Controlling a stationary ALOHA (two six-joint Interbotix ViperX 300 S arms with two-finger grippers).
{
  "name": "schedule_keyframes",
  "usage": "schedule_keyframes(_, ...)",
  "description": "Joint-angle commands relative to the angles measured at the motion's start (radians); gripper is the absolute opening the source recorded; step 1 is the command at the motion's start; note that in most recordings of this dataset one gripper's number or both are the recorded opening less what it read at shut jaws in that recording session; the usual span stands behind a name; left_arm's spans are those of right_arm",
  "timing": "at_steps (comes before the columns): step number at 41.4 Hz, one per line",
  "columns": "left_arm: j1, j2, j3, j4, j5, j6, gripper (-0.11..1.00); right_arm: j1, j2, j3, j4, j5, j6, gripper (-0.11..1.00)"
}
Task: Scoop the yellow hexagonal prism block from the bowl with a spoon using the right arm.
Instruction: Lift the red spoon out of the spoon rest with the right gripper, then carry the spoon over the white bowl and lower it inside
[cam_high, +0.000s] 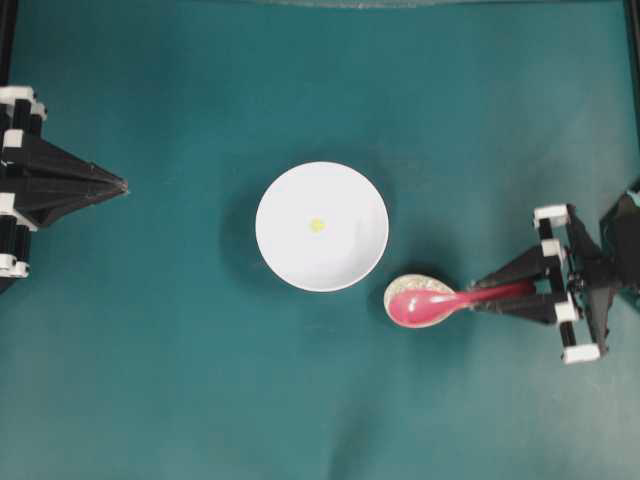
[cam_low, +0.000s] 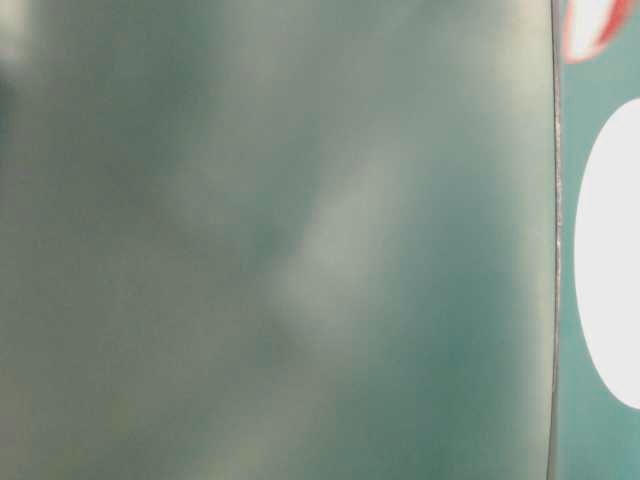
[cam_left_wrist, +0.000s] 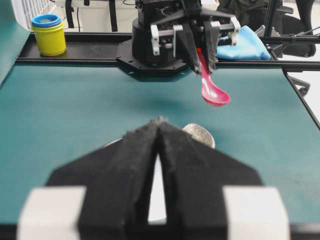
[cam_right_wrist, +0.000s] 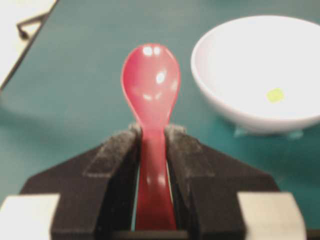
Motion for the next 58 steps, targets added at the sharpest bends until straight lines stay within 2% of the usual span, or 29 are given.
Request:
schedule_keyframes(1, -0.002, 0.008, -0.029, 0.003, -0.009, 0.002, 0.03, -0.046, -0.083, -0.038, 0.0, 0.094, -0.02, 0.24)
schedule_keyframes(8, -0.002, 0.008, -0.029, 0.003, -0.009, 0.002, 0.03, -0.156, -0.21, -0.092, 0.0, 0.295, -0.057, 0.24)
schedule_keyframes(16, -0.002, 0.006, -0.029, 0.003, -0.008, 0.002, 0.03, -0.276, -0.278, -0.163, -0.002, 0.494, -0.067, 0.24)
schedule_keyframes(25, -0.002, 0.003, -0.029, 0.003, -0.008, 0.002, 0.03, -0.383, -0.261, -0.258, -0.006, 0.732, -0.066, 0.24)
schedule_keyframes(33, -0.002, 0.0, -0.031, 0.003, -0.008, 0.0, 0.03, -0.451, -0.206, -0.35, -0.008, 0.888, -0.064, 0.24)
schedule_keyframes(44, -0.002, -0.002, -0.031, 0.003, -0.008, 0.0, 0.03, -0.486, -0.106, -0.443, -0.011, 0.999, -0.064, 0.24)
schedule_keyframes(58, -0.002, -0.002, -0.032, 0.003, -0.011, -0.006, 0.03, -0.488, -0.014, -0.509, -0.025, 1.012, -0.064, 0.24)
